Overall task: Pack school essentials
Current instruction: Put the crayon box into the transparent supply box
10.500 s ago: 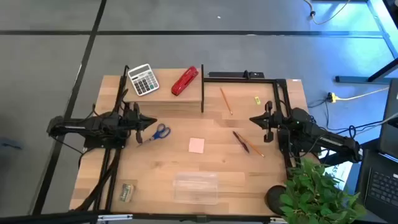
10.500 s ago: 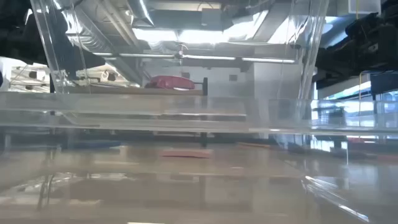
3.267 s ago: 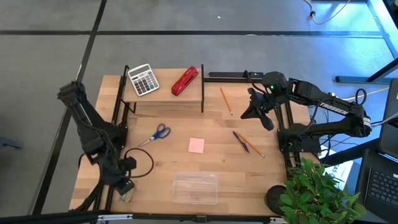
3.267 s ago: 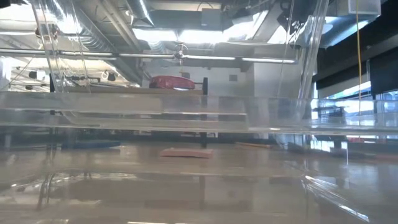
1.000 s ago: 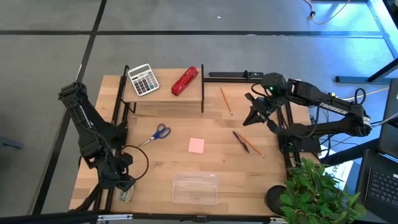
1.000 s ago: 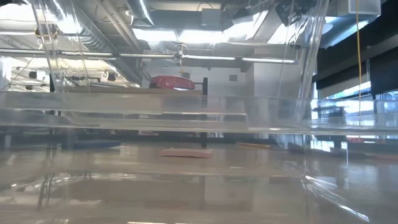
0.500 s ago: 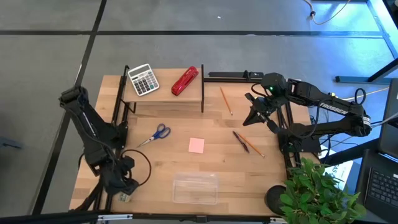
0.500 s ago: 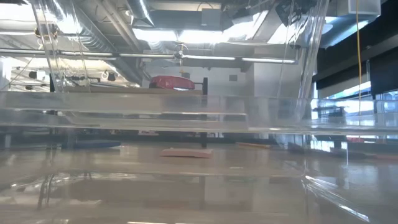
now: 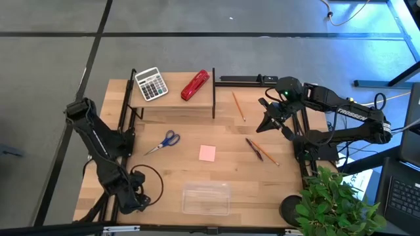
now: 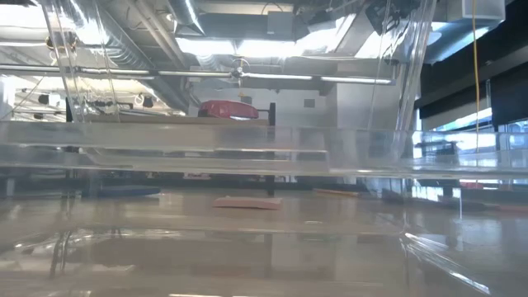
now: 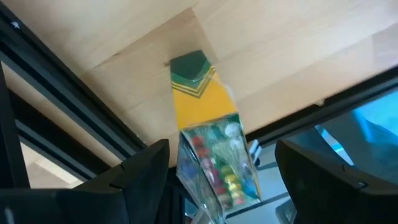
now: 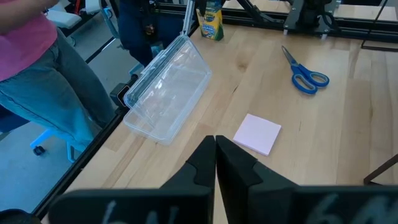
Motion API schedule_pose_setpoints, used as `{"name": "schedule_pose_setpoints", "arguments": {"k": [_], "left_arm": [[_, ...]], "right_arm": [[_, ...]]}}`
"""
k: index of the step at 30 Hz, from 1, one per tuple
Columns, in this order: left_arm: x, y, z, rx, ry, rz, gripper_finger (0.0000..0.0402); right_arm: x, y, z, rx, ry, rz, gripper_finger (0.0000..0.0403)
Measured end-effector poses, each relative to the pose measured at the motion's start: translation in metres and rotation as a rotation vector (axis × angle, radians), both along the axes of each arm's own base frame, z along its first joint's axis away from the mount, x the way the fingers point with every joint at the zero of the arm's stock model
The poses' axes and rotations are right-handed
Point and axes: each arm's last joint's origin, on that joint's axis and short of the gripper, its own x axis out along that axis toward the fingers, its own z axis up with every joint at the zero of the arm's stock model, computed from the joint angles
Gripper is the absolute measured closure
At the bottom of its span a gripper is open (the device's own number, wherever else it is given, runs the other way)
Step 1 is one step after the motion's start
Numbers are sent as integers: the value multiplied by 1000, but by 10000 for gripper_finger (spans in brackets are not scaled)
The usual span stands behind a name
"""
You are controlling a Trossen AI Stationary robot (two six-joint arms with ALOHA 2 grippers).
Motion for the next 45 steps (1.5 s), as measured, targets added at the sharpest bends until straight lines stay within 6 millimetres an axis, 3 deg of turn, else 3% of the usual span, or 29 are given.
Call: {"name": "schedule_pose_setpoints", "arguments": {"k": [13, 29, 45], "left_arm": [[-3, -3, -3, 27, 8, 70, 127], [-3, -3, -4, 33, 10, 73, 255], [-3, -2, -4, 37, 13, 74, 318]], "right_arm": [[0, 0, 0, 0, 0, 0, 387], [0, 0, 0, 0, 0, 0, 387], [0, 0, 0, 0, 0, 0, 387]]}}
